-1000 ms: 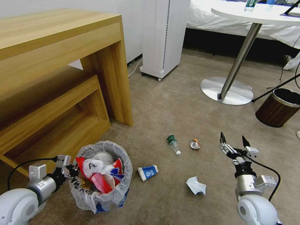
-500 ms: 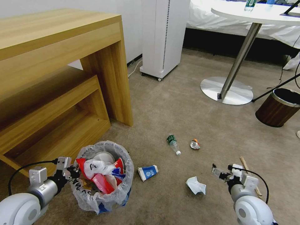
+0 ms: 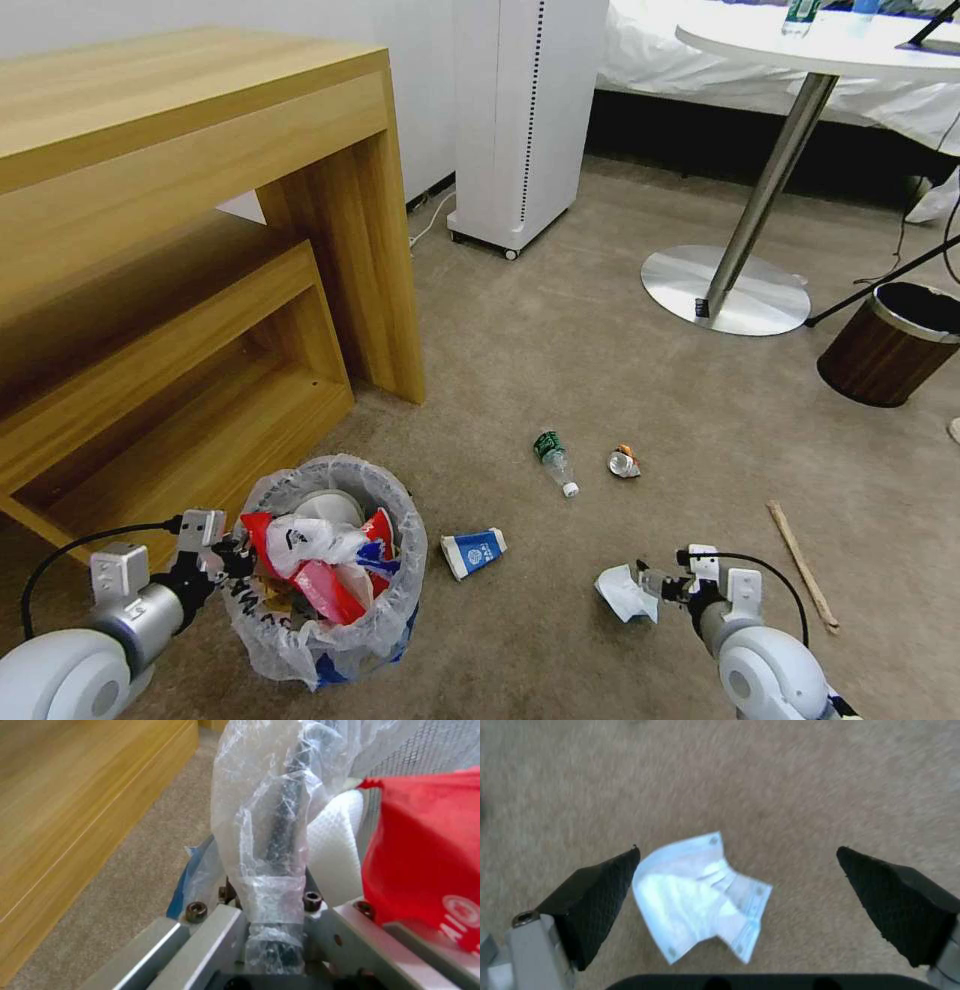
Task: Pick up the trash bin and place the garbage on the floor into it.
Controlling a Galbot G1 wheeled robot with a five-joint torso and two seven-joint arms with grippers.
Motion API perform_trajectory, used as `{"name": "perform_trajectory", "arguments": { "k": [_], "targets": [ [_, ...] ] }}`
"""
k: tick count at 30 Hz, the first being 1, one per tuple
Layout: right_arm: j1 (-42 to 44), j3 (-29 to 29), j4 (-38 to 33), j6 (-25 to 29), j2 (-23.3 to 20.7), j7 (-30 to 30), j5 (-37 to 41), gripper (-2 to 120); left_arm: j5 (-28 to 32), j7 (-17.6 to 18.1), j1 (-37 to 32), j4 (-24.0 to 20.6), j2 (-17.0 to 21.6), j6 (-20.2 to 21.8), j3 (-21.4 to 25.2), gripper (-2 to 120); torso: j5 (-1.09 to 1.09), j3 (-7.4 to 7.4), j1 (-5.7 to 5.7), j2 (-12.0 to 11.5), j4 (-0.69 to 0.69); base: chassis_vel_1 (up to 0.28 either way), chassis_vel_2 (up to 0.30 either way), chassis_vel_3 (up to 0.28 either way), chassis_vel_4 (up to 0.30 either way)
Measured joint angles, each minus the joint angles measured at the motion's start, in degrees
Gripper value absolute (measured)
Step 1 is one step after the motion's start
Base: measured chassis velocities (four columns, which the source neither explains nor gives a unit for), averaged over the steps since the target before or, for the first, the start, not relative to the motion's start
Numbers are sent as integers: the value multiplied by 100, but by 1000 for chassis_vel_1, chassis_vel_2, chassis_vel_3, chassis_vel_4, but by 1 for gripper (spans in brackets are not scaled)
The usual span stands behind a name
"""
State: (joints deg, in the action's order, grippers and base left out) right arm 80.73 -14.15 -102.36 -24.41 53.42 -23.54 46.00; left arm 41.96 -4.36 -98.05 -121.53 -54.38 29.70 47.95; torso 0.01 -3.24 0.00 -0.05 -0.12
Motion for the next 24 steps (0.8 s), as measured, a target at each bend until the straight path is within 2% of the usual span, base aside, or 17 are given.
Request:
{"name": "perform_trajectory", "arguments": {
  "k": [10, 17, 24],
  "targets": [
    [-947, 1253, 809, -75, -283, 33, 87, 100, 8, 66, 79, 58, -65, -8, -38, 0, -3, 0, 0, 0, 1, 0, 0, 0, 0],
    [-1214, 1654, 1111, 61, -347, 123, -33, 100, -27, 69, 101, 69, -124, -29, -99, 0, -2, 0, 0, 0, 0, 0, 0, 0, 0],
    [-1277, 1914, 1425, 247, -169, 216, -350, 100, -64, 62, 87, 90, -170, -85, -110, 0, -1, 0, 0, 0, 1, 0, 0, 0, 0]
  ]
}}
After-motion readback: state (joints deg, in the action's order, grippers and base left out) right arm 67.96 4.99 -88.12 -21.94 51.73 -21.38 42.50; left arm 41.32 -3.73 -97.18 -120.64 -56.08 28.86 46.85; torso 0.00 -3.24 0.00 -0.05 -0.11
